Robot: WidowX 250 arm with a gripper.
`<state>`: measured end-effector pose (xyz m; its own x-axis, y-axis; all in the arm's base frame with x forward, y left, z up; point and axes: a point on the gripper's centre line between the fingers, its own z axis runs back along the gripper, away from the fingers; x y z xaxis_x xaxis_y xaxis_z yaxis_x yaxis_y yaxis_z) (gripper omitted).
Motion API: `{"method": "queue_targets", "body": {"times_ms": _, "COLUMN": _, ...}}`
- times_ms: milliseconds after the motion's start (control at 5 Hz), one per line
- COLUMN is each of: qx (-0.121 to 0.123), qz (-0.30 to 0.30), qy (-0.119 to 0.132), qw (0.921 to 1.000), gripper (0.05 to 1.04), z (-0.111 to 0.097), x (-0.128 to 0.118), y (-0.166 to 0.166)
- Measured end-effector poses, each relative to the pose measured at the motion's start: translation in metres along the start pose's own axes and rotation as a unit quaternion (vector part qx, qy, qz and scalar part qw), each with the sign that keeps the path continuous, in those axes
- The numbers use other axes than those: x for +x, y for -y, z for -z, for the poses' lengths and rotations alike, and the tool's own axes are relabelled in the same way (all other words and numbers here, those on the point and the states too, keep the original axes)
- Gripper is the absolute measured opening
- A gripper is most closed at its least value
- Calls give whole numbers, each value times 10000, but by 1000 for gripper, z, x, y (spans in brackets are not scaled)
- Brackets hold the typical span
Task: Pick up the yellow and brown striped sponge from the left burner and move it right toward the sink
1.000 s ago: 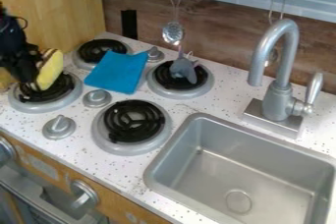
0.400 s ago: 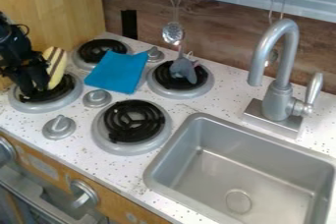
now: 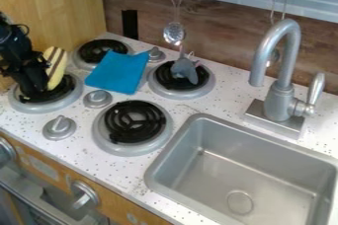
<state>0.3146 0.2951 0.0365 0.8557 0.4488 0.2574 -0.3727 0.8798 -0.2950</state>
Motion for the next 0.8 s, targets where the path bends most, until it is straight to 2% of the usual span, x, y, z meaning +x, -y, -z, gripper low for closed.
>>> {"method": "queue_targets", "body": {"times_ms": 200, "qx": -9, "qz": 127, "qy": 86, "qw": 9999, "gripper": 344, "z": -4, "x": -1, "y": 5}}
{"method": "queue_targets", "body": {"times_ms": 400, "qx": 131, "qz": 563, "qy": 276, "qw": 9979, "gripper": 295, "z": -21, "x": -4, "y": 26}}
{"method": "queue_targets", "body": {"times_ms": 600, "qx": 91, "qz": 980, "qy": 418, "qw": 9943, "gripper": 224, "z": -38, "x": -10, "y": 57}}
{"method": "queue_targets", "body": {"times_ms": 800, "qx": -54, "qz": 1556, "qy": 496, "qw": 9866, "gripper": 181, "z": -44, "x": -27, "y": 103}}
